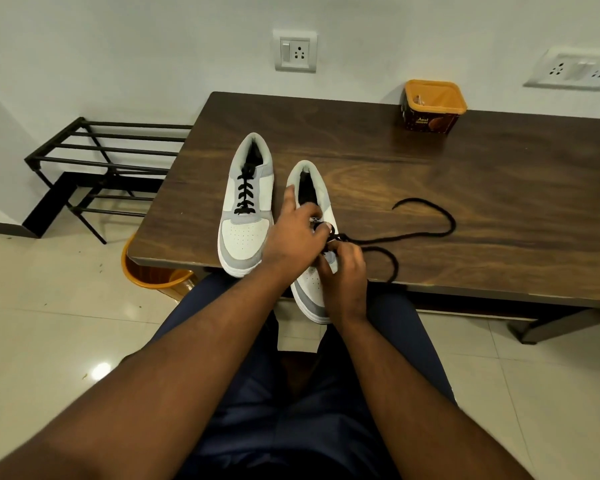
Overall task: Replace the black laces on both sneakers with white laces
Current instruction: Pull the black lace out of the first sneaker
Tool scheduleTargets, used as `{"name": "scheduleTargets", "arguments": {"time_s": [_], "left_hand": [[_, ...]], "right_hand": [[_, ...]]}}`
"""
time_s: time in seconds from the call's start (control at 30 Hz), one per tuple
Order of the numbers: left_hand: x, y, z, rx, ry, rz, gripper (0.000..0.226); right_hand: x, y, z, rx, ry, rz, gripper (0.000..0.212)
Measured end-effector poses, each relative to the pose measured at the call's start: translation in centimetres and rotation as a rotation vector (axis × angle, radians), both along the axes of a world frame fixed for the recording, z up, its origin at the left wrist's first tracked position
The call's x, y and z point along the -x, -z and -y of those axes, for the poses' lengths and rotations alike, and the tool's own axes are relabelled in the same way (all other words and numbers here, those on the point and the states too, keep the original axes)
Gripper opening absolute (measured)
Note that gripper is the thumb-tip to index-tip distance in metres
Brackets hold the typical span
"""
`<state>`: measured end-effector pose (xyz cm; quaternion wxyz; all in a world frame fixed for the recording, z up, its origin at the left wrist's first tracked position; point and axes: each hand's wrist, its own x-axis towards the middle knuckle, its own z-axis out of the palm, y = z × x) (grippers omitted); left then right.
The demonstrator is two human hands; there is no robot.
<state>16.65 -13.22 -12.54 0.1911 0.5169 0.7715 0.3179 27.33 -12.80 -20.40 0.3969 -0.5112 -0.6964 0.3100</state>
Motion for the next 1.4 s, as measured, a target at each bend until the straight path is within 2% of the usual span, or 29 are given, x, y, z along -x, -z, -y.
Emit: {"name": "scheduleTargets", "arguments": {"time_s": [0.1,0.23,0.37,0.47,0.57,0.63,0.73,0.8,0.87,0.93,1.0,1.07,1.13,1.2,1.3,1.4], "left_hand": [[0.0,0.0,-0.8,0.129,-0.002,-0.094,0.028],[0.4,0.2,-1.6,0.208,0.081,-0.227,0.016],[0.8,-0.4,-2.1,0.226,0.09,-0.221,0.018],[1.3,0.7,-1.4,0.018,-0.006,0.062,0.019],[1.2,1.4,0.1,-0.199,-0.179,0.539,0.016],[1.6,1.2,0.5,-0.222,-0.249,0.803,0.013],[3.1,0.7,1.5,-0.157,-0.113,0.916,0.015],[4.9,0.2,2.3,-0.032,0.019,0.954,0.017],[6.8,-0.8,3.2,0.168,0.137,0.843,0.022],[7.9,-2.2,3.4,0.266,0.195,0.683,0.036],[7.6,-3.6,3.0,0.147,0.117,0.55,0.043],[6.3,-4.4,2.1,-0.026,0.055,0.4,0.035],[4.7,-4.1,0.9,-0.068,0.101,0.234,0.021],[3.3,-3.1,0.0,0.01,0.132,0.014,0.017],[1.4,-1.7,-0.6,0.198,0.152,-0.347,0.026],[0.9,-0.6,-1.1,0.246,0.164,-0.425,0.028]], "right_hand": [[0.0,0.0,0.0,0.012,0.003,0.016,0.025],[0.0,0.3,-0.4,0.001,0.006,0.018,0.026],[0.0,0.1,-0.1,0.01,0.001,0.018,0.035],[-0.1,-0.1,0.0,0.01,-0.006,-0.018,0.037],[-0.1,-0.2,-0.1,0.01,-0.001,-0.021,0.036],[0.0,-0.3,-0.1,0.031,0.007,-0.017,0.036],[0.0,-0.2,0.0,0.035,0.015,-0.016,0.035],[0.0,-0.1,-0.1,0.031,0.023,-0.02,0.035],[0.0,-0.1,-0.1,0.034,0.029,-0.022,0.035],[0.0,0.0,-0.1,0.024,0.048,0.02,0.037],[0.0,0.0,-0.1,0.003,0.052,0.056,0.039],[0.0,0.0,-0.1,-0.001,0.048,0.061,0.04],[0.0,-0.1,-0.1,0.006,0.046,0.085,0.041],[0.0,-0.1,-0.1,-0.005,0.047,0.123,0.04],[-0.1,-0.2,-0.1,-0.015,0.05,0.14,0.037],[-0.2,-0.1,-0.2,-0.007,0.022,0.098,0.04]]}}
